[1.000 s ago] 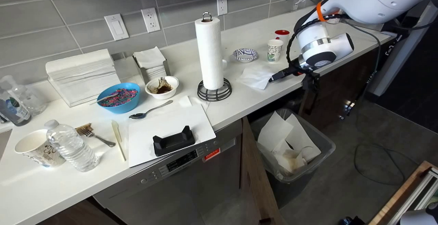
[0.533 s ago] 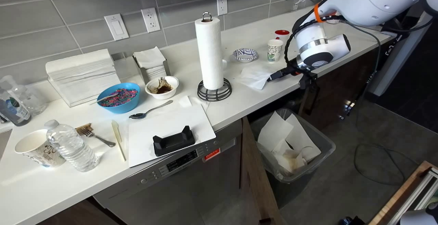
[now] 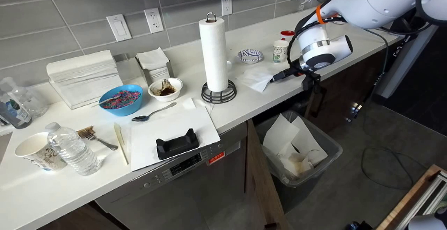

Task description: Push the tissue forward

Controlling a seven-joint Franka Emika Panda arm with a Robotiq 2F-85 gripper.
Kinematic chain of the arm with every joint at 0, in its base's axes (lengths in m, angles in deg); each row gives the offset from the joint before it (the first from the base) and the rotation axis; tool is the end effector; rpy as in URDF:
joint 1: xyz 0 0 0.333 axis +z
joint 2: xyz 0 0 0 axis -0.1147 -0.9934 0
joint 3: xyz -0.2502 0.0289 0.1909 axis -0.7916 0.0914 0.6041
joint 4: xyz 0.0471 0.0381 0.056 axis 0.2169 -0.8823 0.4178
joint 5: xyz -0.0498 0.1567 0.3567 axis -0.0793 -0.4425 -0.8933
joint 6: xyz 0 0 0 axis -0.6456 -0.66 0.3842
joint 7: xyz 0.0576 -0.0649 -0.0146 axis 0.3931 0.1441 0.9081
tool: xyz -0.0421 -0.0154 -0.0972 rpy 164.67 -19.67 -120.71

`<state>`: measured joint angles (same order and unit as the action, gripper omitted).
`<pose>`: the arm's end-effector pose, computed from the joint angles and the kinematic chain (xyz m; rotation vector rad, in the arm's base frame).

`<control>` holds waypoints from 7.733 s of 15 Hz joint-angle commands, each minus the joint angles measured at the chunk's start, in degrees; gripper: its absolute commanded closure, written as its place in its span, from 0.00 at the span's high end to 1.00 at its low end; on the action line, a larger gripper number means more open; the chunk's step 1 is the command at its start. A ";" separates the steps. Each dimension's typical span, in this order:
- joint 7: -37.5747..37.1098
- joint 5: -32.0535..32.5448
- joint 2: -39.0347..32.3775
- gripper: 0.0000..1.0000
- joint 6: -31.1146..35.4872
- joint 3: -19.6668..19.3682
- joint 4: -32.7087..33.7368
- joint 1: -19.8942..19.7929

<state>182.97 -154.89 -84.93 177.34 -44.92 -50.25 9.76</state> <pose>0.6123 -0.1309 0.2119 -2.6578 -0.2026 -1.1211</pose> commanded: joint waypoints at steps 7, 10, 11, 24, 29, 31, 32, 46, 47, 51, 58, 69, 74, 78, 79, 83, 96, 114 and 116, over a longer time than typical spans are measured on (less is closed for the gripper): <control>1.71 -1.70 -3.73 1.00 -1.51 0.38 4.72 -0.79; 1.67 -1.70 -4.33 1.00 -1.50 0.40 5.69 -0.80; 1.60 -1.63 -4.50 1.00 -1.47 0.40 6.00 -0.78; 1.97 -2.10 -5.53 0.63 -1.31 0.51 7.80 -1.04; 2.10 -2.46 -5.57 0.40 -1.32 0.51 7.82 -1.09; 2.20 -2.70 -5.53 0.24 -1.35 0.53 7.77 -1.10; 2.19 -2.78 -5.48 0.18 -1.47 0.54 7.72 -1.12; -0.75 3.03 1.92 0.12 2.99 -0.11 -2.31 2.14; -0.81 3.98 3.40 0.12 4.63 -0.29 -4.16 2.92; -0.90 6.67 9.58 0.12 12.42 -0.34 -11.80 5.63; -0.60 7.31 19.63 0.12 20.53 0.39 -23.42 8.38; -11.89 17.42 27.73 0.12 20.98 0.75 -37.33 9.42; -17.71 23.04 27.77 0.12 17.49 -0.13 -40.02 8.52; -19.66 25.81 27.02 0.12 12.71 -1.47 -38.56 7.46; -20.41 26.92 26.50 0.12 11.36 -1.96 -38.05 7.14; -23.04 30.73 25.56 0.12 6.40 -3.85 -36.42 5.77; -29.10 35.62 23.39 1.00 3.20 -6.10 -32.11 4.55; -81.08 76.88 41.14 1.00 4.97 6.10 -44.19 -3.21; -78.51 74.38 38.92 1.00 6.61 5.55 -42.66 -1.99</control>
<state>104.42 -80.47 -45.97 183.92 -39.37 -92.92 7.76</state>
